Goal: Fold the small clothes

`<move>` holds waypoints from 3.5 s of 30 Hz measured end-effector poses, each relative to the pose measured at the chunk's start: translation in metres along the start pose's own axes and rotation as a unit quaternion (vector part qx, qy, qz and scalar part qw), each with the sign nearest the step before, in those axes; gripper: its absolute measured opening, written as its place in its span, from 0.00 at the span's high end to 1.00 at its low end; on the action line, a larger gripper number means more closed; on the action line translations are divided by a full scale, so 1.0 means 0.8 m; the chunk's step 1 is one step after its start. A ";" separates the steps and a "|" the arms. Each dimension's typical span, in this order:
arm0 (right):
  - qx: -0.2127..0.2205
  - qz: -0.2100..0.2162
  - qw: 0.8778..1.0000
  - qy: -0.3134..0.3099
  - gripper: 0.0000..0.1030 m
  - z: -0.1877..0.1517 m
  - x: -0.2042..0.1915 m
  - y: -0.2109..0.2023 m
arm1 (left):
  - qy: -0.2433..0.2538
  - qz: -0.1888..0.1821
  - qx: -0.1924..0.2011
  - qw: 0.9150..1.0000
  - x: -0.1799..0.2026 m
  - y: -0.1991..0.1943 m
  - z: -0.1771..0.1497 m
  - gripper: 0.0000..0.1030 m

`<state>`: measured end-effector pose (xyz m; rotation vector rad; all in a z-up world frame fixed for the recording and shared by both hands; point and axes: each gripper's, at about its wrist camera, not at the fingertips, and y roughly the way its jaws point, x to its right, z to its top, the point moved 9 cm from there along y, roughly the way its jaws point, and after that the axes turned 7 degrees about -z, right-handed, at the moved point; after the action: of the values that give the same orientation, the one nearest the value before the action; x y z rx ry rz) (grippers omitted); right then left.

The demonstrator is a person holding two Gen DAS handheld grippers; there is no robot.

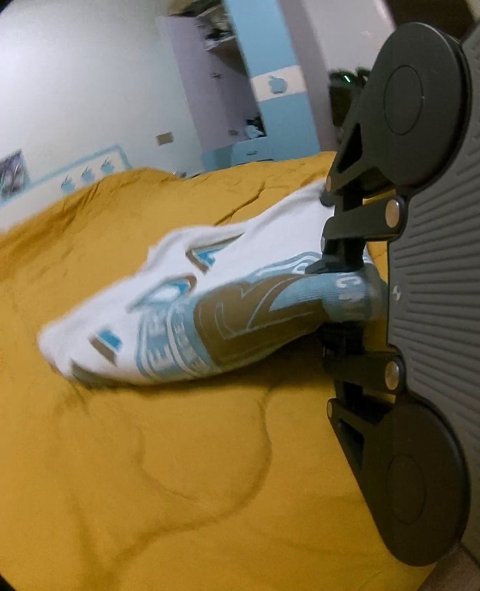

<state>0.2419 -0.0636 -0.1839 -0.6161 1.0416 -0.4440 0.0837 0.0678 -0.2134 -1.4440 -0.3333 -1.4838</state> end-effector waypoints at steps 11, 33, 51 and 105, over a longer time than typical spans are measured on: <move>-0.019 0.003 0.998 0.059 0.67 -0.029 0.058 0.008 | -0.049 -0.014 -0.031 0.998 -0.037 -0.022 -0.001 0.69; 0.014 0.011 0.999 0.039 0.33 0.209 0.036 0.180 | -0.055 0.028 0.056 0.996 -0.119 0.078 0.271 0.58; 0.050 0.012 0.998 0.025 0.76 0.255 0.014 0.198 | -0.012 -0.065 0.112 0.992 -0.087 0.087 0.345 0.92; 0.140 -0.101 0.980 -0.100 0.73 0.227 -0.015 0.212 | 0.098 0.073 0.097 0.988 -0.011 0.001 0.018 0.66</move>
<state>0.4075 0.1176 -0.2216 -0.5035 0.7103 -0.6806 0.0909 0.0821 -0.2175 -1.1338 -0.2370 -1.4198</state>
